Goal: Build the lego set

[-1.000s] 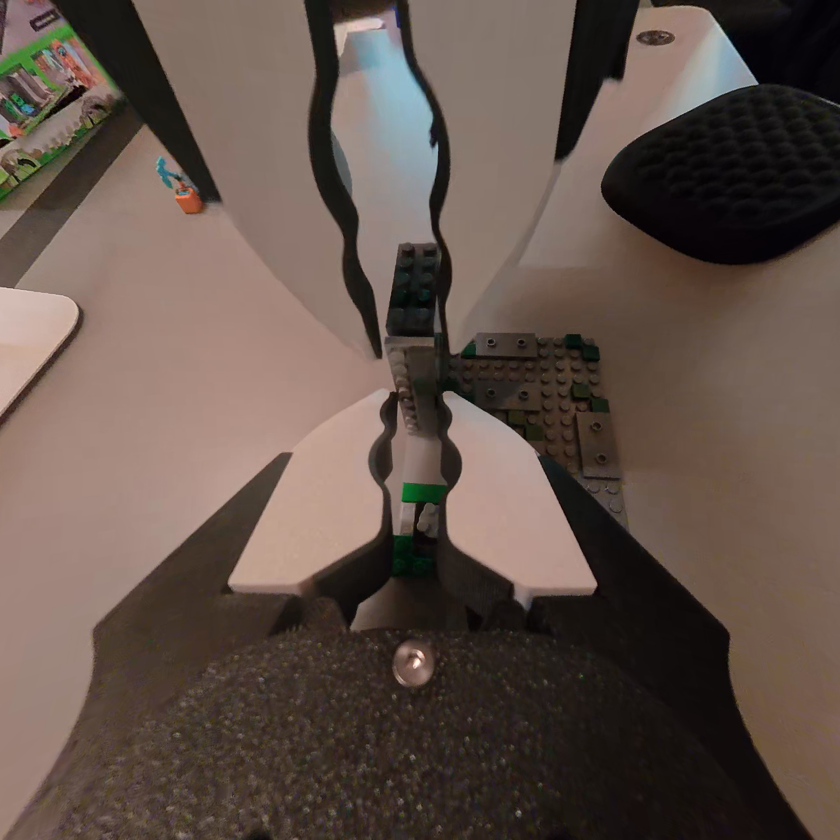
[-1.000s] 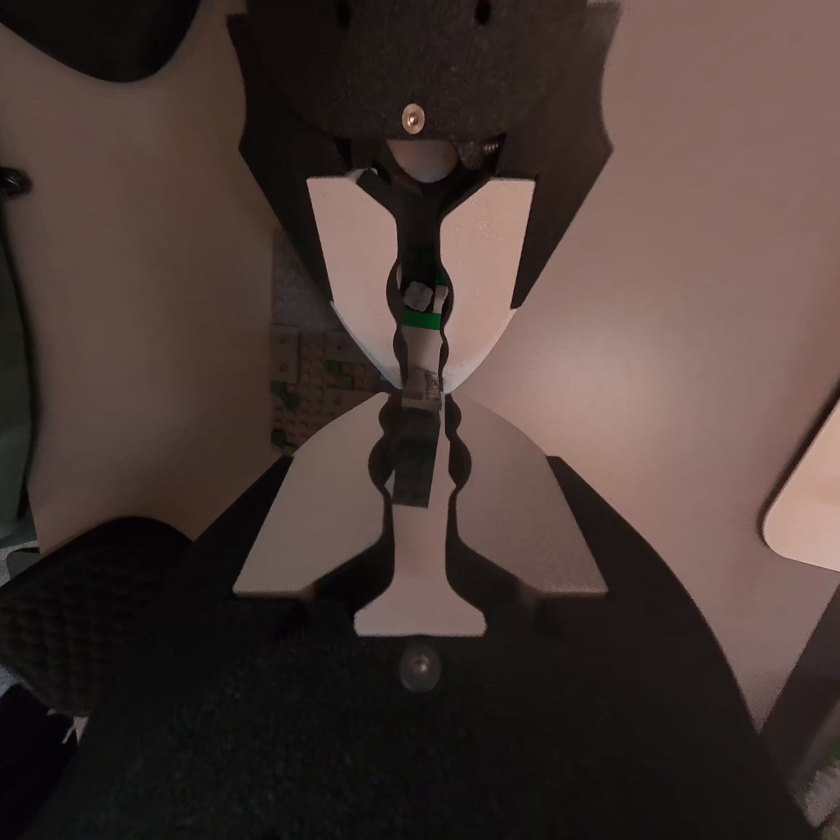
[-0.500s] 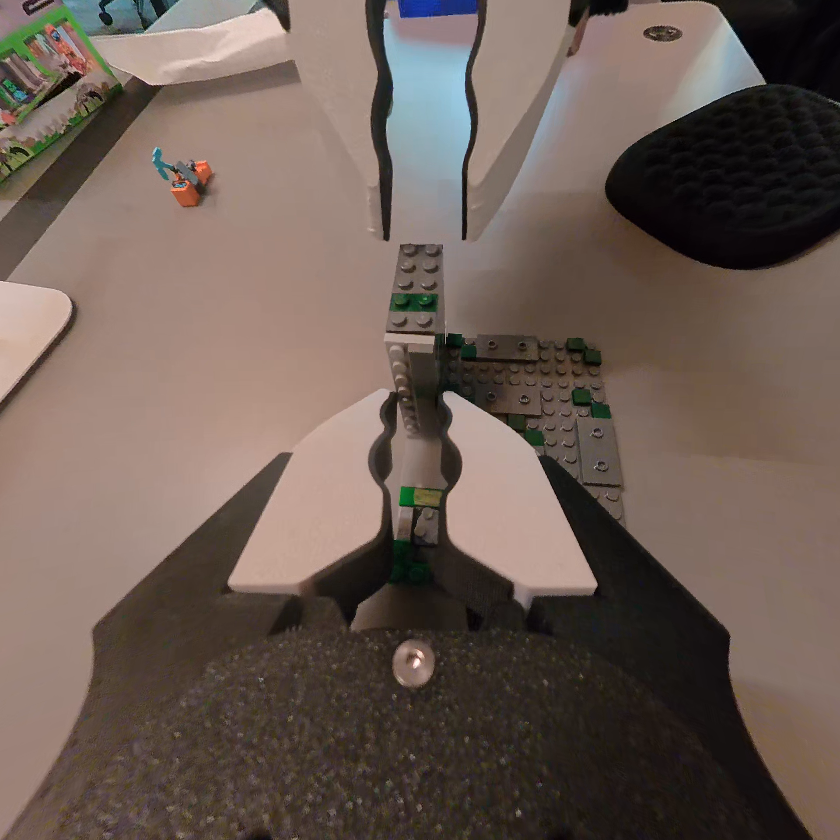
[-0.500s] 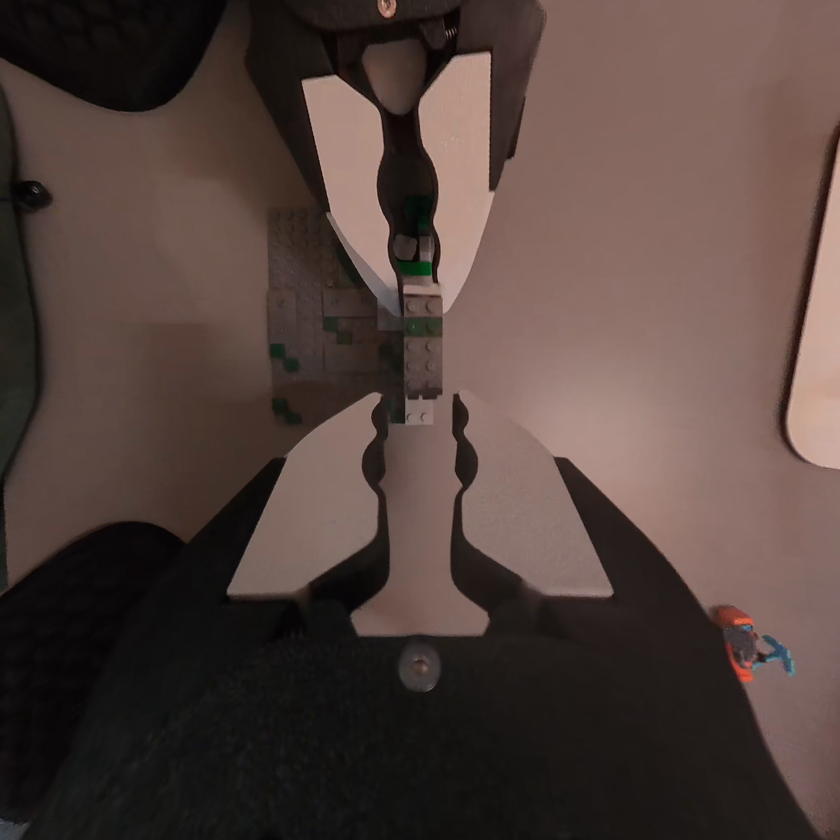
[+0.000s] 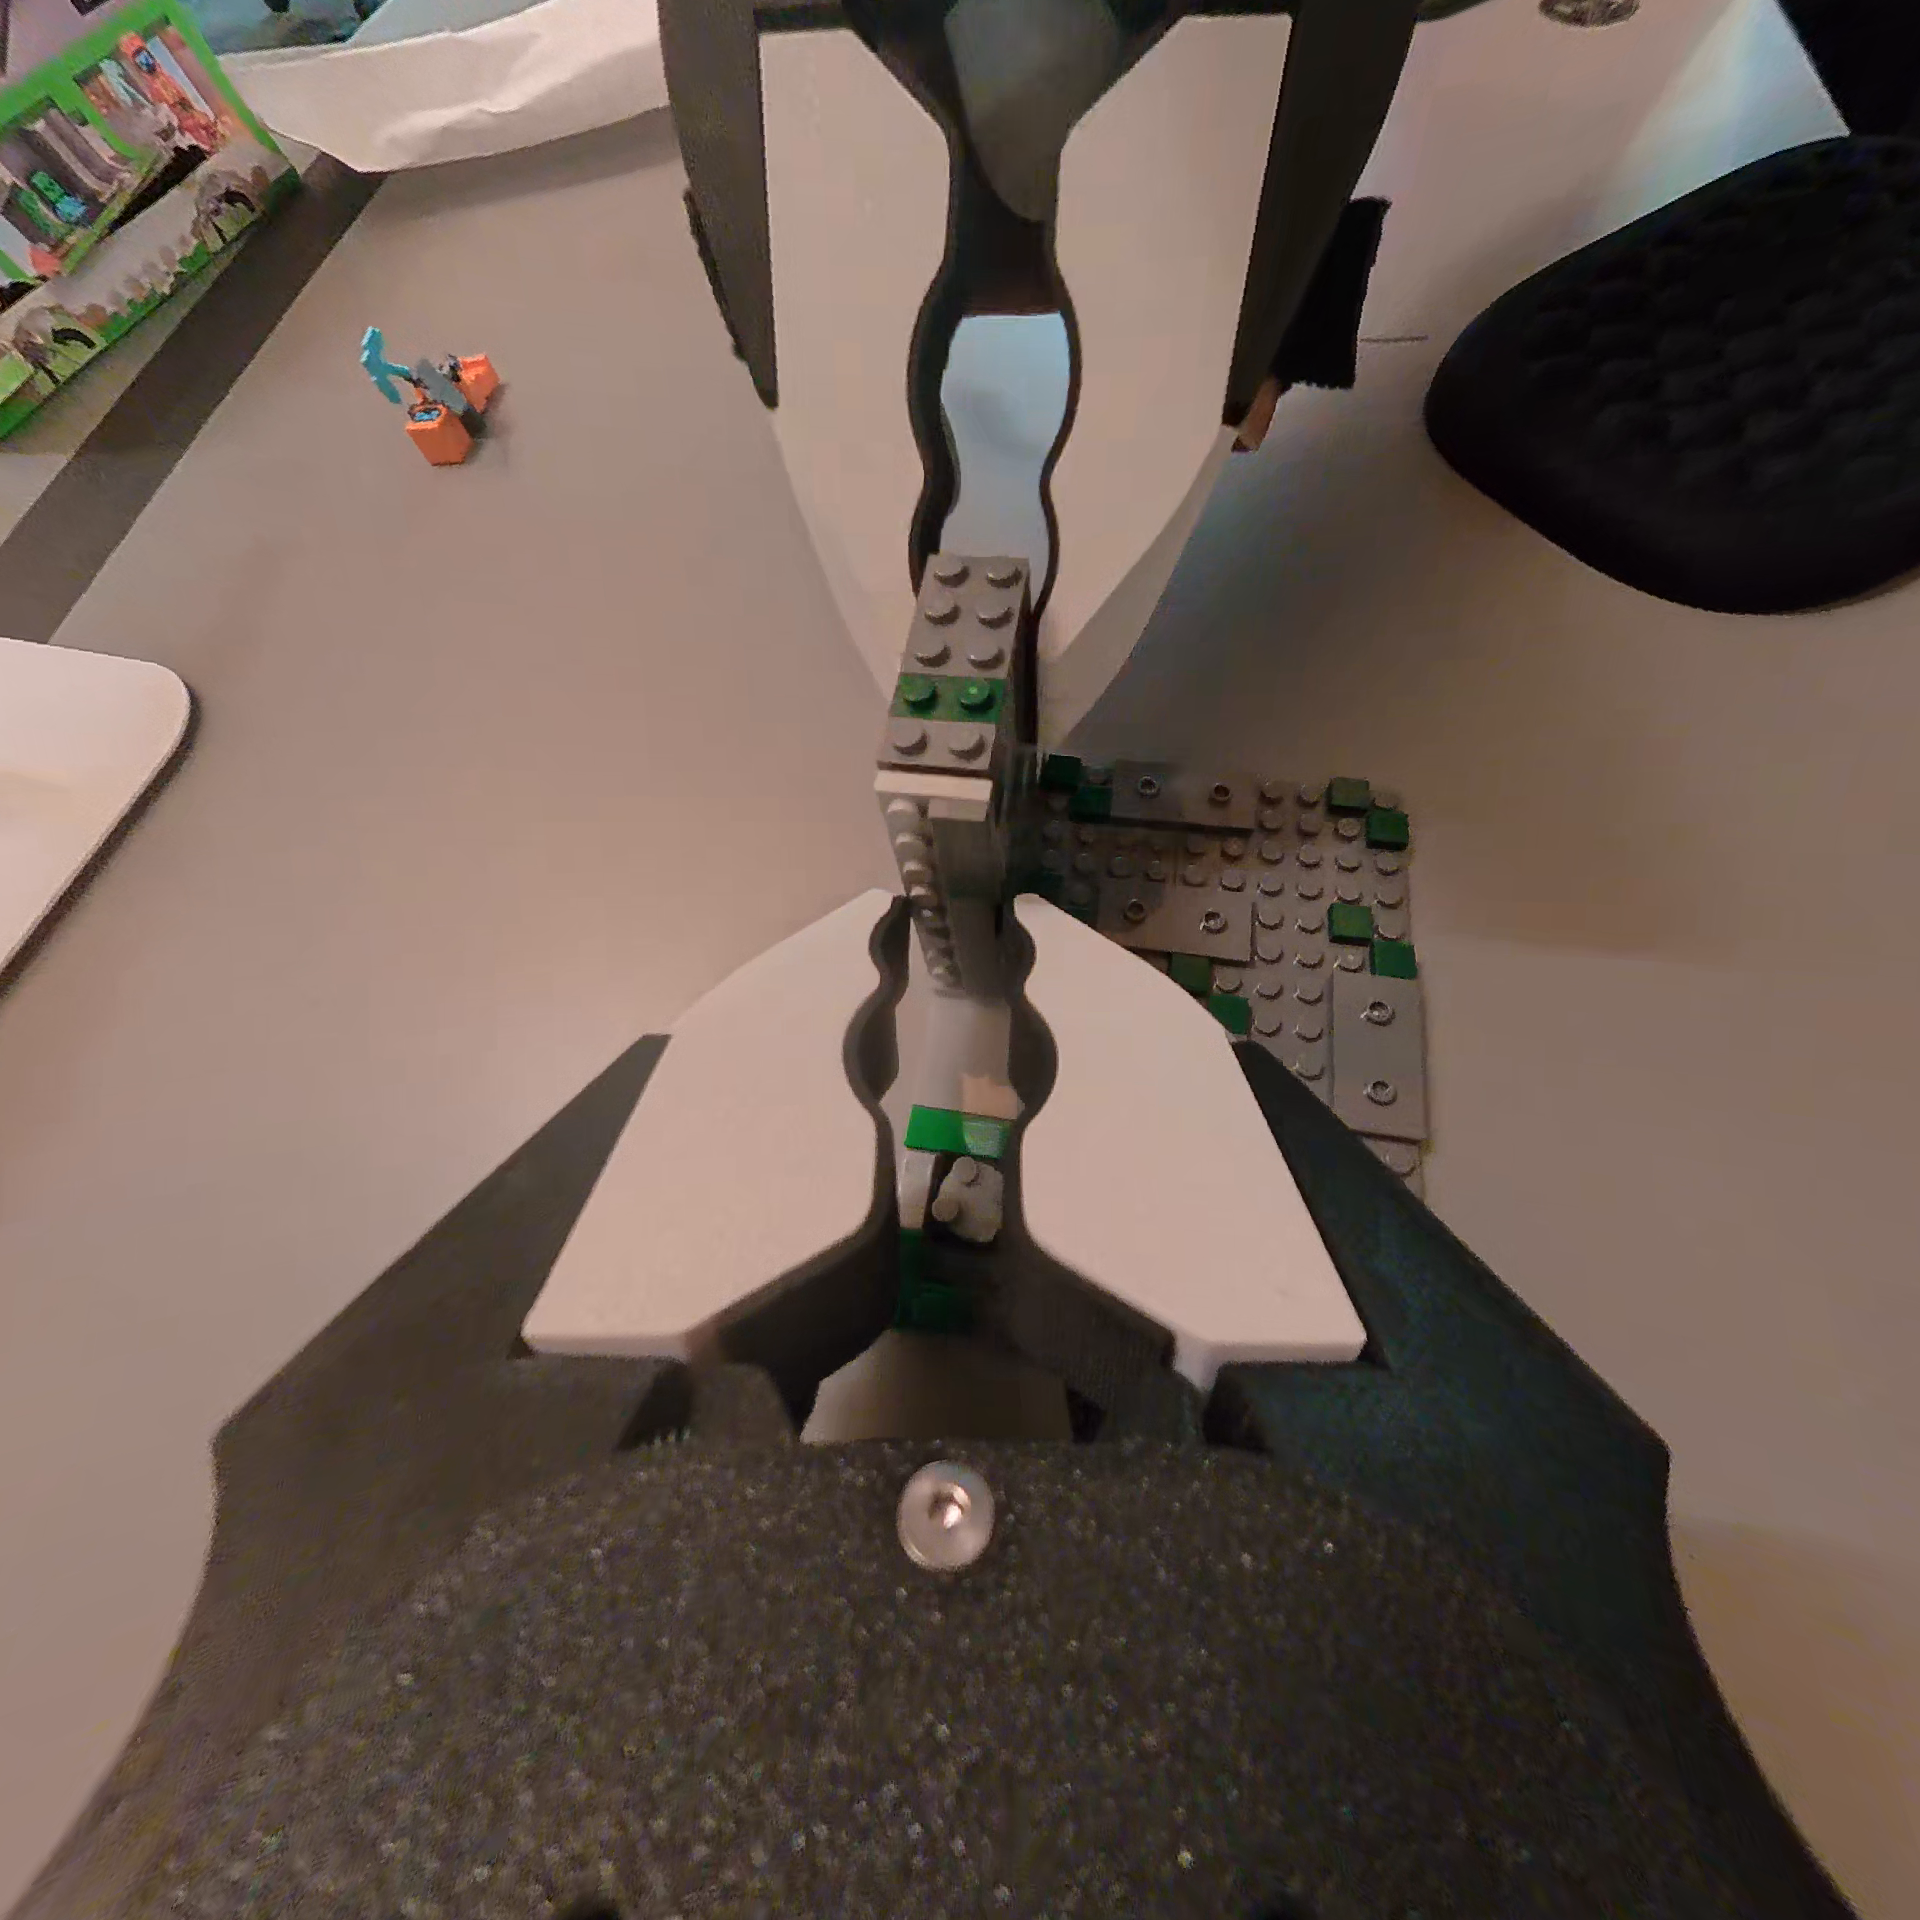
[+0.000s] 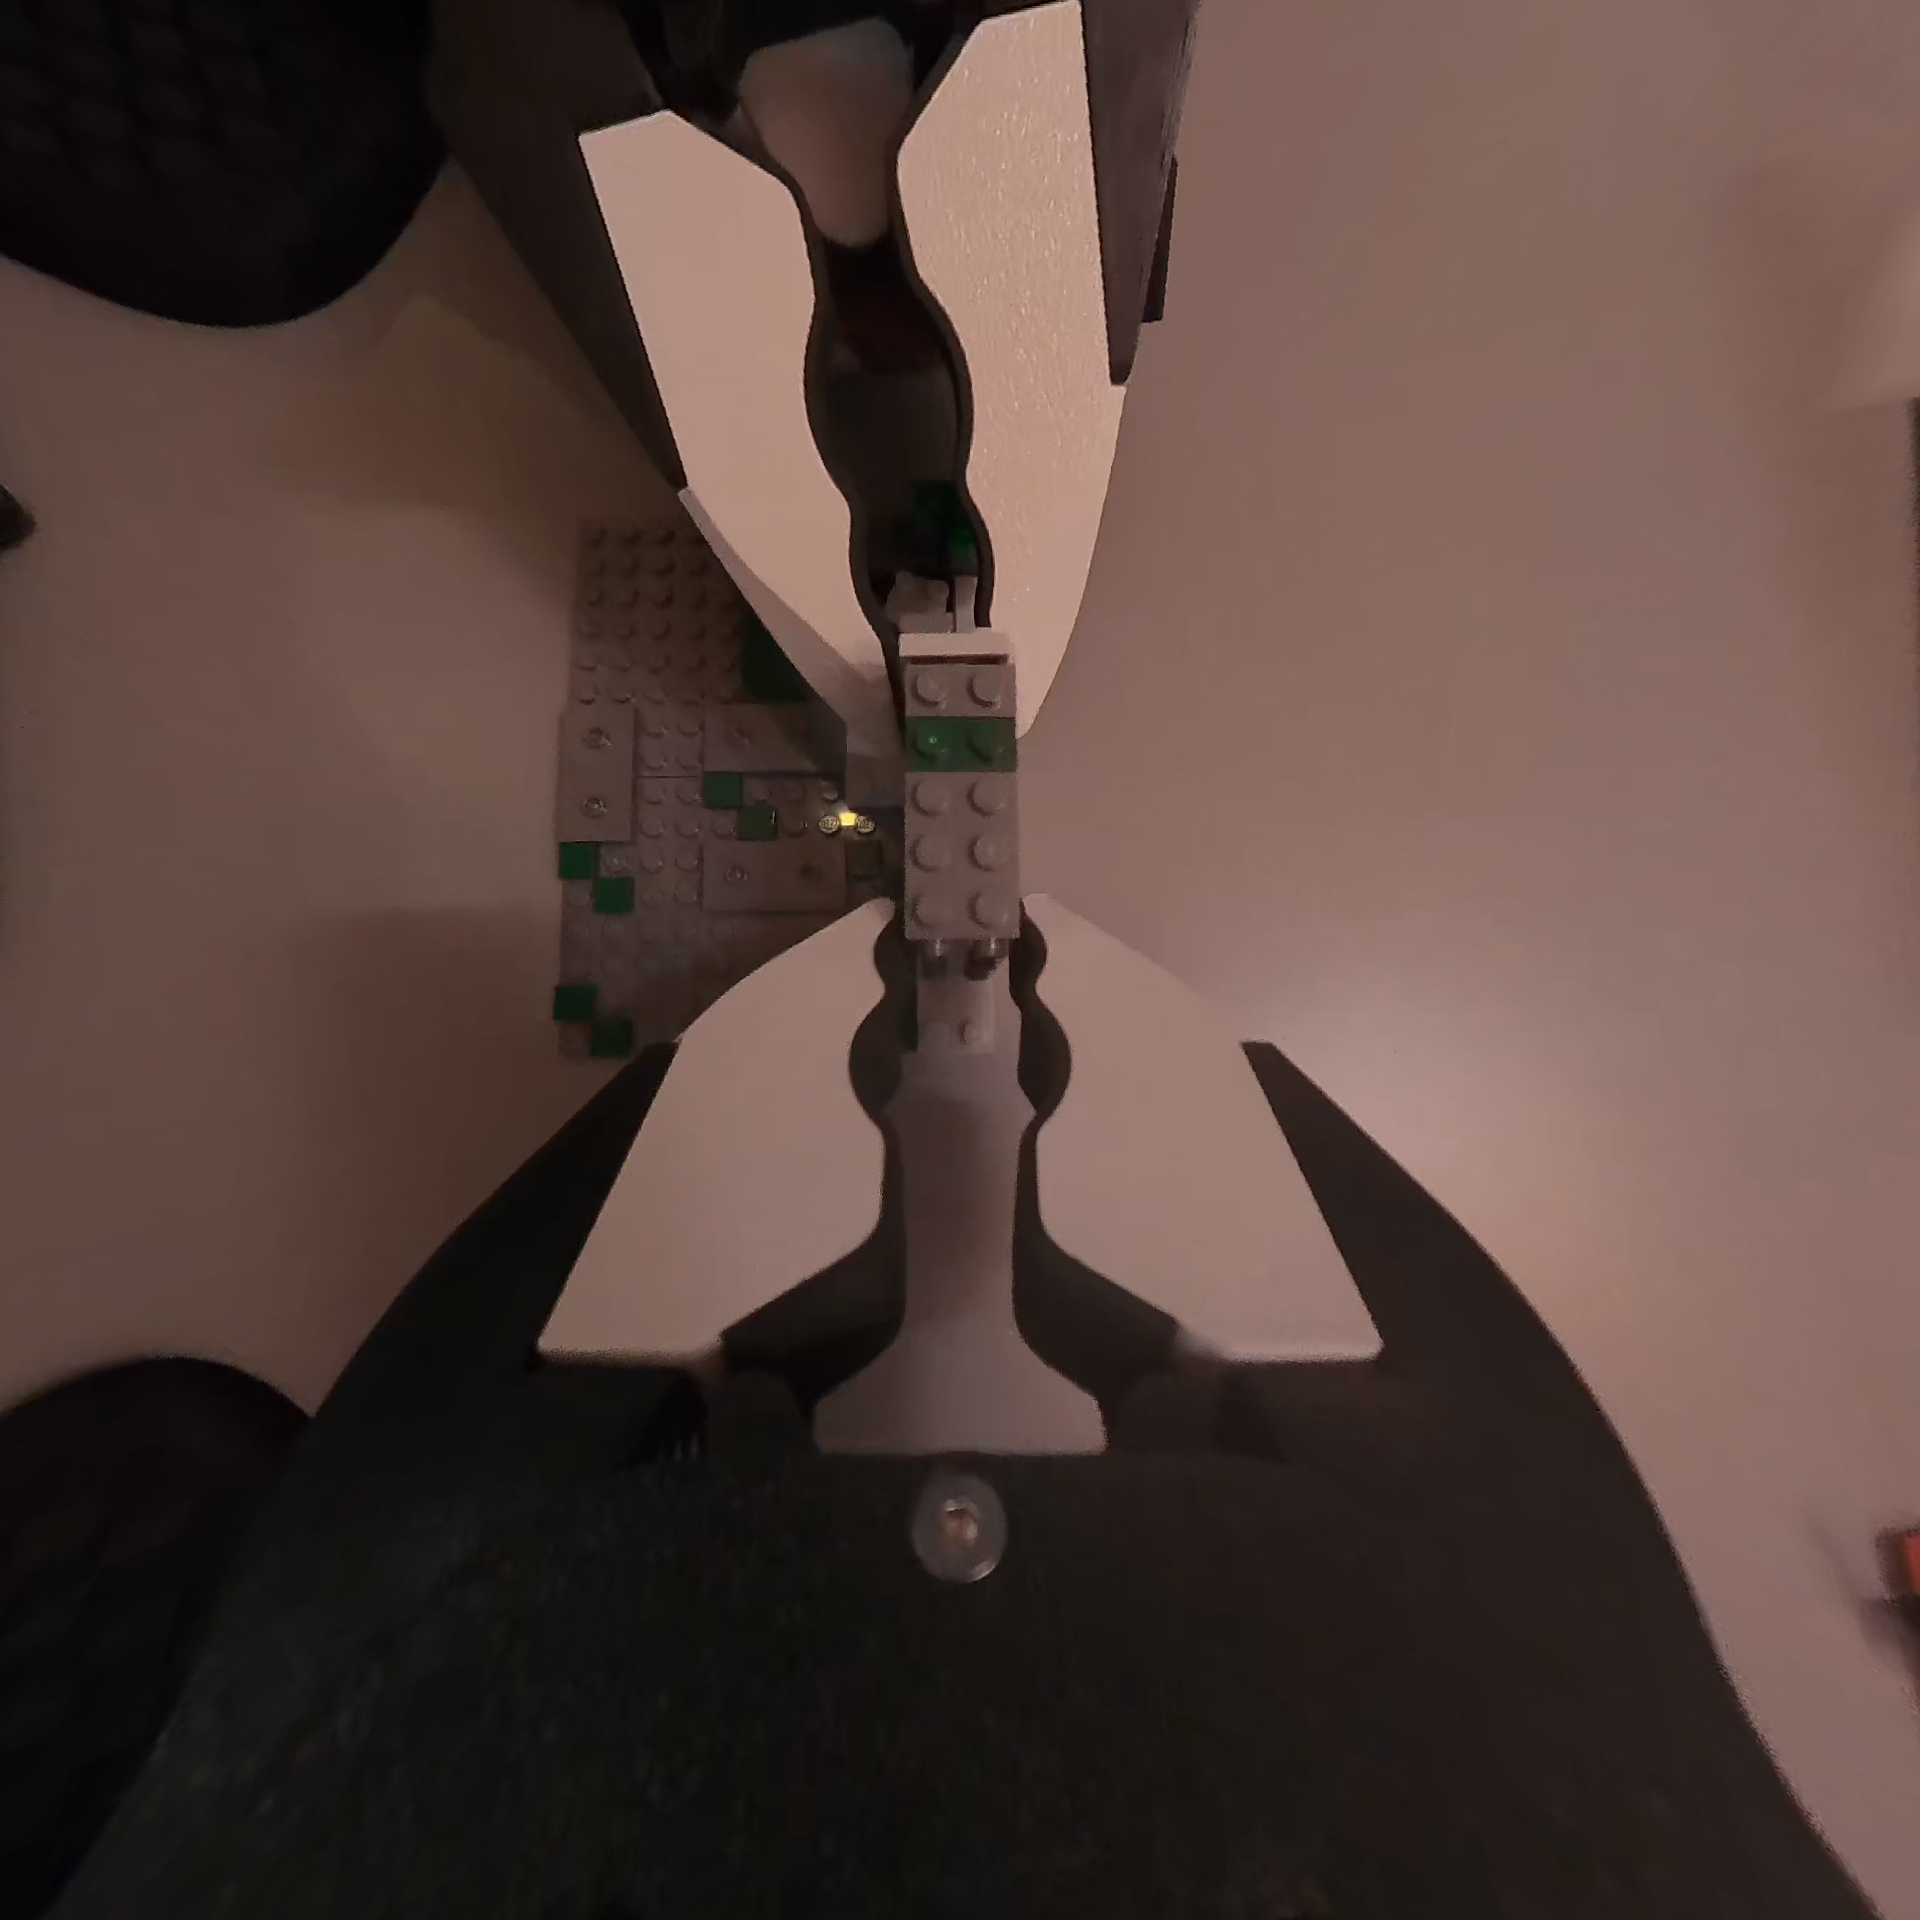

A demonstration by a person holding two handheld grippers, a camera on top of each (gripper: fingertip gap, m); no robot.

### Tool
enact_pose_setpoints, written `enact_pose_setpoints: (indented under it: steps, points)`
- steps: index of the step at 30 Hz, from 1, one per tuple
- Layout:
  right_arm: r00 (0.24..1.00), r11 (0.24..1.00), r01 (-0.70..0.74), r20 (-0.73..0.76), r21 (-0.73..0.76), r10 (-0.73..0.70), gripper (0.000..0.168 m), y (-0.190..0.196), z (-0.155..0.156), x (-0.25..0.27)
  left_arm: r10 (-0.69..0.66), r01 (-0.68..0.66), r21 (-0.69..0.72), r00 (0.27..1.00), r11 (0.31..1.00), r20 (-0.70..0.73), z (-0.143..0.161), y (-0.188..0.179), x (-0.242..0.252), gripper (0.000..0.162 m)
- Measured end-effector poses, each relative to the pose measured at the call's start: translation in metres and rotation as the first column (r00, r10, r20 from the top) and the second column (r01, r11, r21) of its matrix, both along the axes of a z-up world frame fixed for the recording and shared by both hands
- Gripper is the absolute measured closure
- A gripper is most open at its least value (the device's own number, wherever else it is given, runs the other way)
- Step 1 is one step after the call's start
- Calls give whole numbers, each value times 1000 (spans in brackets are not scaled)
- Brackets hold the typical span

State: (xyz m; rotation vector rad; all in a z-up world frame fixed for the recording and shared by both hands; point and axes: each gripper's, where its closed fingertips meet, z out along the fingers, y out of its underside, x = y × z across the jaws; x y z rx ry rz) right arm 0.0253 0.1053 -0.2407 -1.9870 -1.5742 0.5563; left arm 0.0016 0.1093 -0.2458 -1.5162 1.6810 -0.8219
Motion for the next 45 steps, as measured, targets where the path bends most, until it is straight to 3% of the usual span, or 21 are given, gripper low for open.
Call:
enact_pose_setpoints:
  steps: [13, 18, 34, 45]
  points:
    - [1000, 1000, 8, 27, 1, -8, 141, -4, -4, -3, 1, 0, 8, 1000, 1000, -18, 0, -1, 3, 146]
    - [999, 1000, 25, 36, 10, -25, 150, -1, -10, -6, 1, -1, 2, 1000, 1000, -17, 0, -2, 4, 146]
    - [997, 999, 53, -50, -8, -53, 150, -2, -11, -9, -4, 4, 4, 1000, 1000, -20, 0, -4, 2, 138]
    - [983, 998, 68, -168, -2, -67, 151, -2, -8, -9, 111, -109, -19, 991, 994, 77, 45, 20, -35, 138]
